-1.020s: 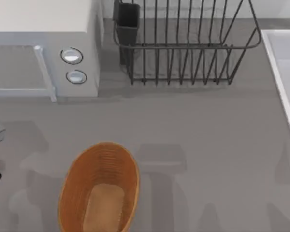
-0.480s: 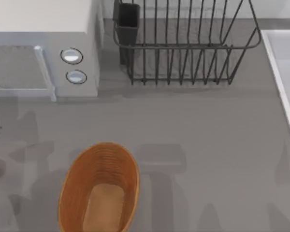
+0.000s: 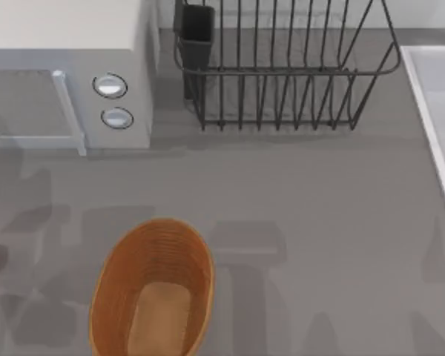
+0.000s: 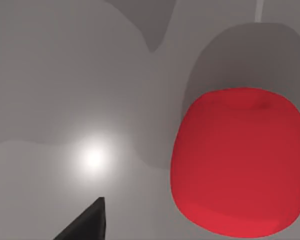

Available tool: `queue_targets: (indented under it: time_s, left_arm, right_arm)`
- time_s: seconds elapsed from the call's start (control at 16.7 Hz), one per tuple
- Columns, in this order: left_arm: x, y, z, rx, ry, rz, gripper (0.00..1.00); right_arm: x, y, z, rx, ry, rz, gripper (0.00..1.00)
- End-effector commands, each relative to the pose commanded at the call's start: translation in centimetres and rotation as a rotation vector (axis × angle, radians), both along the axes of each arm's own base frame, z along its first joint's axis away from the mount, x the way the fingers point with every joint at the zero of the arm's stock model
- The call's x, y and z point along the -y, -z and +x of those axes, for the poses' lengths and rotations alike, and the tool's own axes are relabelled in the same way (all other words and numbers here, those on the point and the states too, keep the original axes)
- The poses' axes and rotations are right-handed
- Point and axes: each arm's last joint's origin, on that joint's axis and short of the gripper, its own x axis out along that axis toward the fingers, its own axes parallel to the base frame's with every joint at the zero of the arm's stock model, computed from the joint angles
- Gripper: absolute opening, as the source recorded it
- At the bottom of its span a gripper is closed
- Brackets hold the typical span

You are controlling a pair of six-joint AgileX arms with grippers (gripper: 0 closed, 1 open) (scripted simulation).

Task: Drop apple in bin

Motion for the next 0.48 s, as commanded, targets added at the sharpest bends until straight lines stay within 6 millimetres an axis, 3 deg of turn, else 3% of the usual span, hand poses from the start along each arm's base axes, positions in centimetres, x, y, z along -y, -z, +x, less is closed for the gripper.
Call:
queue_targets:
  time_s: [0.3,0.48]
  left_arm:
    - [0.2,0.1,0.0,0.002,0.003,0.0,1.0]
    - [0.1,1.9,0.1,-0.002,-0.001,0.0,1.0]
  right_arm:
    - [0.0,0.0,0.0,0.0,0.0,0.0,1.0]
    - [0.0,0.0,0.0,0.0,0.0,0.0,1.0]
